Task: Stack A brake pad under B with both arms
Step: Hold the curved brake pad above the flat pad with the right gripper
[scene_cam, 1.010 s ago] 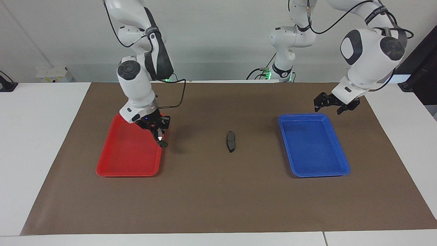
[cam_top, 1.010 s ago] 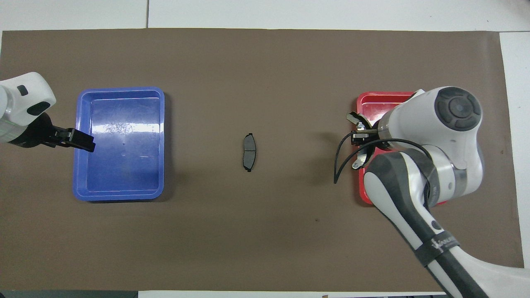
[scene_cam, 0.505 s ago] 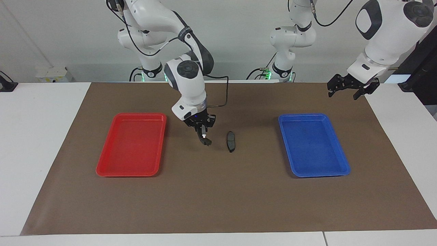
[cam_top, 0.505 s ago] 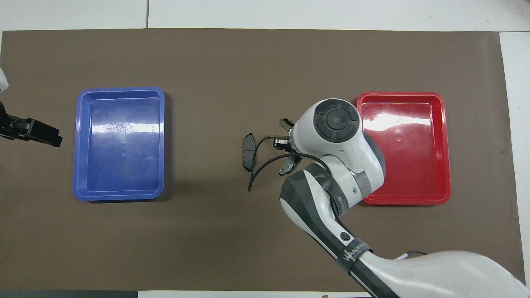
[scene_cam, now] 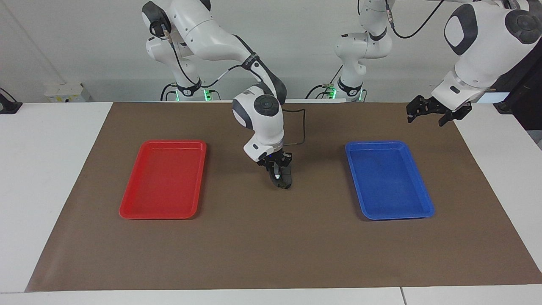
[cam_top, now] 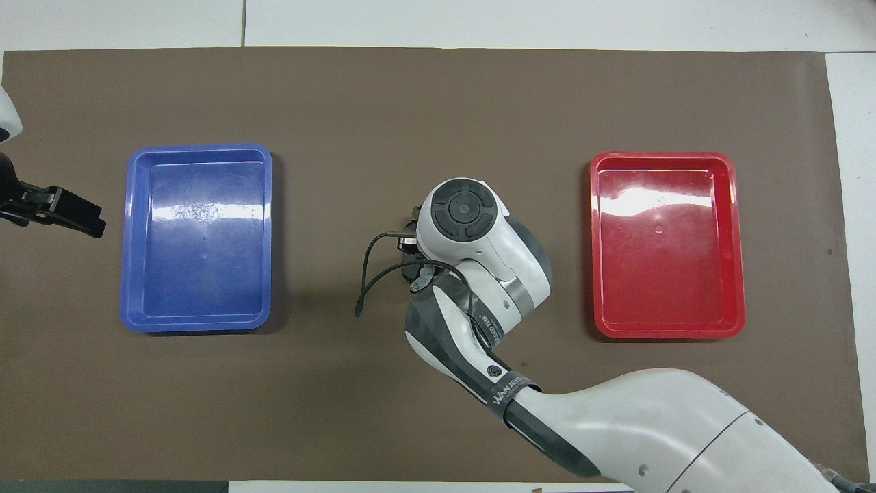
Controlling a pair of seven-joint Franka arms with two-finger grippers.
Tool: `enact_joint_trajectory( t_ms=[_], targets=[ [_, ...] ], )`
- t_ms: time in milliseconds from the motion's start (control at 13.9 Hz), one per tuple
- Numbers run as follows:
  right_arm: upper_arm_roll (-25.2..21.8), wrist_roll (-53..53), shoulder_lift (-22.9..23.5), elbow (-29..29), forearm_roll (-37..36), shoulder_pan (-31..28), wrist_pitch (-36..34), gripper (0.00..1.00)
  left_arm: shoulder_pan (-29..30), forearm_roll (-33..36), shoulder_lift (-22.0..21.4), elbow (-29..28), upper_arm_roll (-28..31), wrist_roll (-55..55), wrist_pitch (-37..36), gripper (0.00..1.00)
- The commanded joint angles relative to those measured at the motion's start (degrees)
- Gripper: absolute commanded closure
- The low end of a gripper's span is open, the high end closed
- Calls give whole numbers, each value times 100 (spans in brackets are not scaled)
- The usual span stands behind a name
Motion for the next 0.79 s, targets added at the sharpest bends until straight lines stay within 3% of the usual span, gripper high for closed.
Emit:
enact_joint_trajectory(
  t_ms=[0, 721],
  targets=[
    [3, 228, 157, 166, -137, 57, 126, 100, 44, 110, -33, -4, -32, 33, -85, 0],
    [3, 219, 192, -10, -330, 110, 294, 100, 52, 66, -112, -109, -32, -47, 29, 0]
  ],
)
